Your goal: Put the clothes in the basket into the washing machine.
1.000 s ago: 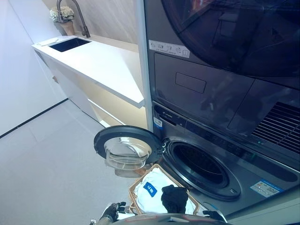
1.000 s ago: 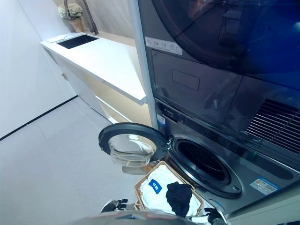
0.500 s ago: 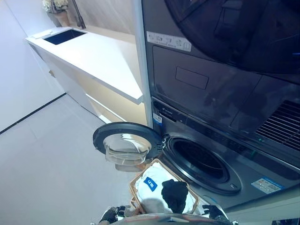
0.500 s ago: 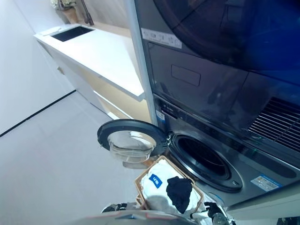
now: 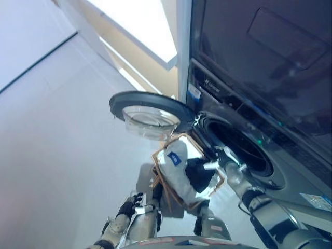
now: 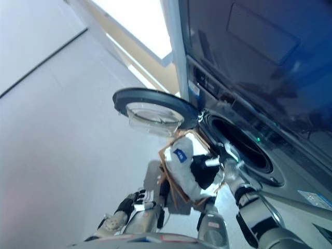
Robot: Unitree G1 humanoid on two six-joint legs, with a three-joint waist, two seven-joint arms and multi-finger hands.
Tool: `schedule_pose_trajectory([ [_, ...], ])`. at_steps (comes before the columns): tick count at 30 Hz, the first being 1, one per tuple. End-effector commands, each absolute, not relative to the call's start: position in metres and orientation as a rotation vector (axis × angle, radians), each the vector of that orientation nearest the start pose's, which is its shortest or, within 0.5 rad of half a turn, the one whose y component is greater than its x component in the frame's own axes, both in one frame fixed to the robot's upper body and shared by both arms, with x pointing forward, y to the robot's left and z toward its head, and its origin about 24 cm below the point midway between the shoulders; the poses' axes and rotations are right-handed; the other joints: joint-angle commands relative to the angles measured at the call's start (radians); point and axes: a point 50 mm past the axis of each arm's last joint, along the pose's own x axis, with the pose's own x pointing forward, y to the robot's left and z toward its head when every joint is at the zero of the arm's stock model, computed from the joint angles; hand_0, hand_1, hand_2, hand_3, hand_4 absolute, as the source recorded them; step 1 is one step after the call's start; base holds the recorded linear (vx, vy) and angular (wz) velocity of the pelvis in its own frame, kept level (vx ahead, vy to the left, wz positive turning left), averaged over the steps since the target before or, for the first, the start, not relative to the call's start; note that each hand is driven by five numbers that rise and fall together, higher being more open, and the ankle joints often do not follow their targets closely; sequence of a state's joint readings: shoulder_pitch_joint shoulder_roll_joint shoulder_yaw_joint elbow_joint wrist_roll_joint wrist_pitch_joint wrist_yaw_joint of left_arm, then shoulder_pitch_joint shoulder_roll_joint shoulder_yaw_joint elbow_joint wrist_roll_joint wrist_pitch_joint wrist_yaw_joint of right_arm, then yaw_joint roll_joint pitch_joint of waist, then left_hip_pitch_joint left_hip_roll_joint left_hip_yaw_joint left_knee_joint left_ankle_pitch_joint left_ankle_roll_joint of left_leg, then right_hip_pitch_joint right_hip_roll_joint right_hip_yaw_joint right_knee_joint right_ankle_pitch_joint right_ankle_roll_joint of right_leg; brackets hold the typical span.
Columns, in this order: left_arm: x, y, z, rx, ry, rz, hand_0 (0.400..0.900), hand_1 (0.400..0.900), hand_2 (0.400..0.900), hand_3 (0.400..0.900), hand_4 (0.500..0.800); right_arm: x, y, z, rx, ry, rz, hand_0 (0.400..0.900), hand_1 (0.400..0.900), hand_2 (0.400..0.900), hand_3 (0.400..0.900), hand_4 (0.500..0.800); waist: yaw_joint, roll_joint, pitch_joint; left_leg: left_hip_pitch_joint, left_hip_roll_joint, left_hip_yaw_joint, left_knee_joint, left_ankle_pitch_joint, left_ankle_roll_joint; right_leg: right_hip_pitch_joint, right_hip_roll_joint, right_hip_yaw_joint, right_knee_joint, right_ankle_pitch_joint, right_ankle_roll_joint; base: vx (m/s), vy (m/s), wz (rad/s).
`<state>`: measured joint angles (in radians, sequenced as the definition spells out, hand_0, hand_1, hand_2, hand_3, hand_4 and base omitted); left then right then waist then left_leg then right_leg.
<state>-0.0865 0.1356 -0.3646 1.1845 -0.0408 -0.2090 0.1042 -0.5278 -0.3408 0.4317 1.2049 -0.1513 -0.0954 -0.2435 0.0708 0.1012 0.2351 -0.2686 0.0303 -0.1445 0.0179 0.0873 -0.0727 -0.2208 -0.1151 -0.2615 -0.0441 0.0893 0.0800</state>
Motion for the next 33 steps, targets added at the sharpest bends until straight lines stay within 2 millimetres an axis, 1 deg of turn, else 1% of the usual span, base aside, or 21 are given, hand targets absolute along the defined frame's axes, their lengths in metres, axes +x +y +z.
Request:
schedule_pose_trajectory([
  [1, 0.145, 0.183, -0.147, 0.393, 0.866, -0.114, 0.900, 0.900, 0.900, 0.900, 0.800, 0.316, -0.207, -0.029, -0.911, 0.376, 0.037, 0.900, 0.900, 0.900, 0.900, 0.800, 0.008, -0.039, 0.042, -0.095, -0.095, 0.016, 0.108, -0.057, 0.069, -0.087, -0.031, 0.053, 0.200, -0.101, 0.007, -0.05, 0.008, 0.06],
  [2, 0.145, 0.183, -0.147, 0.393, 0.866, -0.114, 0.900, 0.900, 0.900, 0.900, 0.800, 0.316, -0.207, -0.029, -0.911, 0.375, 0.037, 0.900, 0.900, 0.900, 0.900, 0.800, 0.008, -0.039, 0.040, -0.098, -0.095, 0.016, 0.110, -0.057, 0.069, -0.090, -0.031, 0.053, 0.201, -0.101, 0.007, -0.04, 0.007, 0.12],
  [4, 0.153, 0.183, -0.143, 0.390, 0.829, -0.098, 0.900, 0.900, 0.900, 0.900, 0.800, 0.326, -0.203, -0.019, -0.926, 0.341, 0.024, 0.900, 0.900, 0.900, 0.900, 0.800, 0.017, -0.029, 0.052, -0.139, -0.099, 0.010, 0.126, -0.054, 0.067, -0.134, -0.035, 0.049, 0.237, -0.109, 0.005, -0.03, 0.007, 0.13],
  [5, 0.153, 0.183, -0.142, 0.390, 0.829, -0.098, 0.900, 0.900, 0.900, 0.900, 0.800, 0.326, -0.203, -0.019, -0.926, 0.341, 0.024, 0.900, 0.900, 0.900, 0.900, 0.800, 0.017, -0.029, 0.051, -0.141, -0.100, 0.010, 0.126, -0.054, 0.067, -0.136, -0.036, 0.049, 0.239, -0.109, 0.005, -0.03, 0.006, 0.09],
  [7, 0.161, 0.180, -0.138, 0.389, 0.794, -0.094, 0.900, 0.900, 0.900, 0.900, 0.800, 0.334, -0.204, -0.009, -0.956, 0.312, 0.005, 0.900, 0.900, 0.900, 0.900, 0.800, 0.025, -0.018, 0.067, -0.169, -0.104, 0.009, 0.142, -0.055, 0.064, -0.168, -0.039, 0.046, 0.268, -0.122, 0.005, -0.05, 0.011, 0.07],
  [10, 0.169, 0.178, -0.135, 0.393, 0.768, -0.089, 0.900, 0.900, 0.900, 0.900, 0.800, 0.342, -0.213, 0.002, -1.004, 0.301, -0.037, 0.900, 0.900, 0.900, 0.900, 0.800, 0.031, 0.002, 0.086, -0.209, -0.112, 0.010, 0.168, -0.057, 0.060, -0.212, -0.045, 0.042, 0.309, -0.133, 0.004, -0.05, 0.022, 0.05],
  [11, 0.169, 0.178, -0.135, 0.393, 0.768, -0.089, 0.900, 0.900, 0.900, 0.900, 0.800, 0.342, -0.213, 0.002, -1.004, 0.301, -0.037, 0.900, 0.900, 0.900, 0.900, 0.800, 0.031, 0.002, 0.086, -0.209, -0.112, 0.010, 0.168, -0.057, 0.060, -0.213, -0.045, 0.042, 0.310, -0.133, 0.004, -0.05, 0.021, 0.08],
  [12, 0.172, 0.177, -0.133, 0.390, 0.756, -0.085, 0.900, 0.900, 0.900, 0.900, 0.800, 0.346, -0.215, 0.007, -1.026, 0.289, -0.044, 0.900, 0.900, 0.900, 0.900, 0.800, 0.032, 0.010, 0.094, -0.223, -0.117, 0.010, 0.179, -0.057, 0.058, -0.229, -0.047, 0.044, 0.326, -0.136, 0.004, -0.07, 0.025, 0.07],
  [13, 0.177, 0.175, -0.132, 0.389, 0.744, -0.085, 0.900, 0.900, 0.900, 0.900, 0.800, 0.349, -0.222, 0.013, -1.061, 0.292, -0.070, 0.900, 0.900, 0.900, 0.900, 0.800, 0.035, 0.026, 0.105, -0.253, -0.122, 0.010, 0.197, -0.059, 0.054, -0.260, -0.053, 0.044, 0.352, -0.142, 0.004, -0.09, 0.023, 0.15],
  [15, 0.182, 0.173, -0.129, 0.390, 0.726, -0.085, 0.900, 0.900, 0.900, 0.900, 0.800, 0.351, -0.232, 0.018, -1.105, 0.307, -0.099, 0.900, 0.900, 0.900, 0.900, 0.800, 0.036, 0.042, 0.112, -0.283, -0.130, 0.010, 0.215, -0.060, 0.049, -0.287, -0.061, 0.039, 0.376, -0.146, 0.004, -0.07, 0.011, 0.16],
  [17, 0.189, 0.172, -0.125, 0.388, 0.702, -0.082, 0.900, 0.900, 0.900, 0.900, 0.800, 0.353, -0.240, 0.025, -1.151, 0.308, -0.126, 0.900, 0.900, 0.900, 0.900, 0.800, 0.037, 0.060, 0.119, -0.324, -0.137, 0.014, 0.241, -0.061, 0.045, -0.327, -0.067, 0.041, 0.411, -0.156, 0.003, -0.05, 0.016, 0.10],
  [18, 0.189, 0.172, -0.125, 0.388, 0.702, -0.082, 0.900, 0.900, 0.900, 0.900, 0.800, 0.353, -0.240, 0.025, -1.151, 0.308, -0.126, 0.900, 0.900, 0.900, 0.900, 0.800, 0.038, 0.060, 0.118, -0.325, -0.137, 0.014, 0.241, -0.062, 0.045, -0.328, -0.067, 0.041, 0.412, -0.156, 0.003, -0.04, 0.012, 0.07],
  [20, 0.196, 0.170, -0.121, 0.380, 0.671, -0.076, 0.900, 0.900, 0.900, 0.900, 0.800, 0.355, -0.252, 0.033, -1.188, 0.311, -0.160, 0.900, 0.900, 0.900, 0.900, 0.800, 0.039, 0.082, 0.125, -0.374, -0.143, 0.020, 0.277, -0.067, 0.041, -0.377, -0.074, 0.046, 0.454, -0.169, 0.001, -0.01, 0.012, 0.04],
  [21, 0.198, 0.168, -0.119, 0.374, 0.659, -0.071, 0.900, 0.900, 0.900, 0.900, 0.800, 0.355, -0.255, 0.035, -1.203, 0.311, -0.172, 0.900, 0.900, 0.900, 0.900, 0.800, 0.040, 0.086, 0.131, -0.380, -0.145, 0.025, 0.300, -0.096, 0.039, -0.387, -0.077, 0.054, 0.485, -0.200, 0.005, 0.04, 0.002, -0.01],
  [22, 0.198, 0.168, -0.119, 0.374, 0.659, -0.071, 0.900, 0.900, 0.900, 0.900, 0.800, 0.355, -0.255, 0.035, -1.203, 0.311, -0.172, 0.900, 0.900, 0.900, 0.900, 0.800, 0.040, 0.085, 0.131, -0.381, -0.145, 0.025, 0.301, -0.097, 0.039, -0.388, -0.077, 0.055, 0.487, -0.201, 0.005, 0.00, 0.000, 0.00],
  [23, 0.204, 0.166, -0.115, 0.359, 0.634, -0.067, 0.900, 0.900, 0.900, 0.900, 0.800, 0.358, -0.261, 0.043, -1.215, 0.299, -0.197, 0.900, 0.900, 0.900, 0.900, 0.800, 0.039, 0.101, 0.140, -0.414, -0.149, 0.029, 0.325, -0.099, 0.037, -0.421, -0.082, 0.064, 0.517, -0.210, 0.004, -0.04, 0.014, 0.08],
  [24, 0.206, 0.166, -0.114, 0.358, 0.624, -0.063, 0.900, 0.900, 0.900, 0.900, 0.800, 0.359, -0.264, 0.047, -1.225, 0.294, -0.208, 0.900, 0.900, 0.900, 0.900, 0.800, 0.039, 0.106, 0.141, -0.429, -0.150, 0.029, 0.333, -0.099, 0.035, -0.437, -0.084, 0.065, 0.530, -0.214, 0.004, -0.05, 0.012, 0.13],
  [27, 0.211, 0.165, -0.109, 0.350, 0.599, -0.056, 0.900, 0.900, 0.900, 0.900, 0.800, 0.361, -0.272, 0.057, -1.253, 0.280, -0.239, 0.900, 0.900, 0.900, 0.900, 0.800, 0.037, 0.123, 0.150, -0.467, -0.157, 0.032, 0.352, -0.101, 0.032, -0.478, -0.090, 0.071, 0.566, -0.226, 0.005, -0.02, 0.010, 0.09],
  [28, 0.211, 0.165, -0.109, 0.350, 0.599, -0.056, 0.900, 0.900, 0.900, 0.900, 0.800, 0.361, -0.272, 0.057, -1.254, 0.280, -0.239, 0.900, 0.900, 0.900, 0.900, 0.800, 0.037, 0.123, 0.150, -0.468, -0.157, 0.032, 0.352, -0.101, 0.032, -0.479, -0.091, 0.072, 0.567, -0.226, 0.005, -0.03, 0.032, 0.03],
  [30, 0.216, 0.163, -0.105, 0.331, 0.568, -0.046, 0.900, 0.900, 0.900, 0.900, 0.800, 0.363, -0.279, 0.066, -1.288, 0.267, -0.264, 0.900, 0.900, 0.900, 0.900, 0.800, 0.037, 0.138, 0.159, -0.518, -0.162, 0.040, 0.386, -0.107, 0.033, -0.533, -0.097, 0.081, 0.612, -0.239, 0.003, -0.03, 0.029, 0.03],
  [33, 0.221, 0.163, -0.100, 0.310, 0.536, -0.035, 0.900, 0.900, 0.900, 0.900, 0.800, 0.365, -0.286, 0.075, -1.309, 0.254, -0.292, 0.900, 0.900, 0.900, 0.900, 0.800, 0.040, 0.150, 0.167, -0.573, -0.173, 0.037, 0.422, -0.112, 0.037, -0.589, -0.106, 0.089, 0.667, -0.260, -0.001, -0.02, 0.003, 0.10],
])
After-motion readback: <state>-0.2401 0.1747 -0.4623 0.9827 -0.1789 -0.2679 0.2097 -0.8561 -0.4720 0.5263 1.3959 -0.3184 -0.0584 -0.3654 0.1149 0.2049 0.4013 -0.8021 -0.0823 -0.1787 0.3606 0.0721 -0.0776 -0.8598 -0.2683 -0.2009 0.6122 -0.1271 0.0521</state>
